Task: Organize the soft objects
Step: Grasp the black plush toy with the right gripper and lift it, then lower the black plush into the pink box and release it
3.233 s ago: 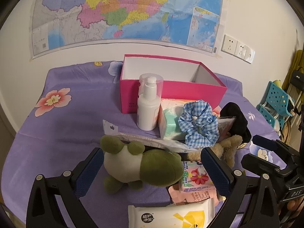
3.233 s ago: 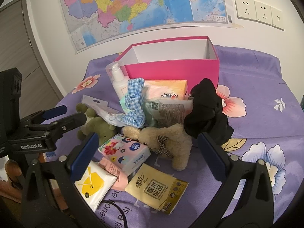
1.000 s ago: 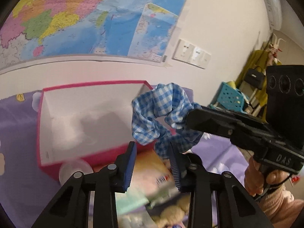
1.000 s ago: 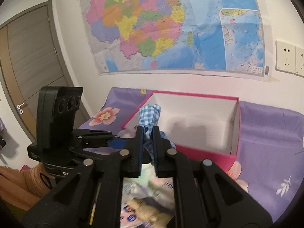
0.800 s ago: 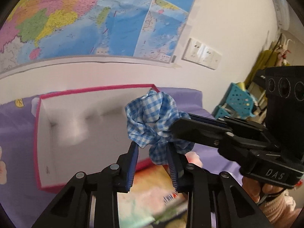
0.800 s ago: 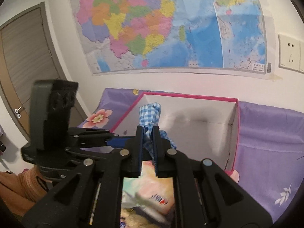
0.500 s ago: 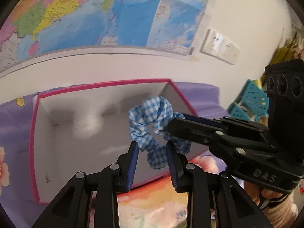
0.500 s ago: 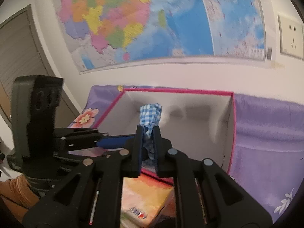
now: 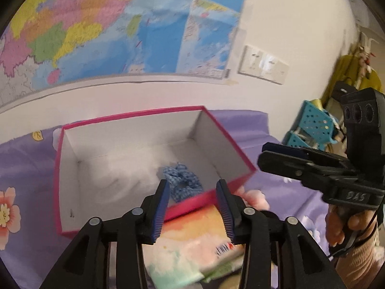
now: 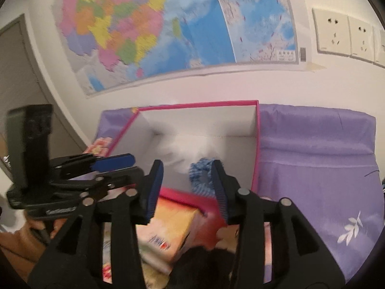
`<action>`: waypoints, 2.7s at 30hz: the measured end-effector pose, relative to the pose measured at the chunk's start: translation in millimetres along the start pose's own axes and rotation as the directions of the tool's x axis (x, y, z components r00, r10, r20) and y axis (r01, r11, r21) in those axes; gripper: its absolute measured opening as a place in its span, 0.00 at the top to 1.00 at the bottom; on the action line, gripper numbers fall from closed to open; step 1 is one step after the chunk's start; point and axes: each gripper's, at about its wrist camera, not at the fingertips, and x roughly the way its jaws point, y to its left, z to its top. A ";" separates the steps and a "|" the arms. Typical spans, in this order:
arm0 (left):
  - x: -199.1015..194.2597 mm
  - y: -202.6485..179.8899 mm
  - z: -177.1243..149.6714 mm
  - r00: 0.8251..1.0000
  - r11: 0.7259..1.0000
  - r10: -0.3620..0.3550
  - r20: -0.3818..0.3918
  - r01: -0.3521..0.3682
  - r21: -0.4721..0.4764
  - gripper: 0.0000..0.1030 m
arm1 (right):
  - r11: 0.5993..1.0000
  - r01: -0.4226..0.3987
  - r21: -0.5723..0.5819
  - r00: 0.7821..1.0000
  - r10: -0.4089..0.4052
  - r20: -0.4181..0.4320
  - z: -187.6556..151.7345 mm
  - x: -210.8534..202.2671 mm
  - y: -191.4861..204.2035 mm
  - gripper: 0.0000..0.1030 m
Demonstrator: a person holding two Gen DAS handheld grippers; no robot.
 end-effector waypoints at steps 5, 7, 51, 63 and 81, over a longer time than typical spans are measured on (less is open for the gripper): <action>-17.2 -11.5 -15.4 1.000 0.999 -0.022 0.007 0.022 0.033 0.56 | 1.000 -0.016 -0.009 1.000 0.016 0.013 -16.0 -30.5 12.1 0.50; -20.9 -16.7 -21.1 0.999 0.998 -0.037 0.005 0.036 0.046 0.56 | 1.000 -0.017 -0.019 1.000 0.017 0.002 -28.7 -39.5 16.1 0.45; -23.6 -88.4 -38.0 0.963 0.944 -0.268 -0.036 0.270 0.191 0.51 | 0.999 -0.041 0.024 0.991 0.037 0.125 -19.4 -69.8 18.8 0.87; -13.5 -56.0 20.9 0.994 0.987 -0.093 0.064 0.084 0.134 0.68 | 0.992 -0.124 -0.035 0.978 0.128 0.167 39.7 -30.6 36.1 0.87; 53.2 -12.7 31.3 0.981 0.983 0.181 -0.065 -0.177 0.055 0.62 | 0.997 0.075 0.002 0.997 -0.075 0.015 43.1 77.2 -13.6 0.81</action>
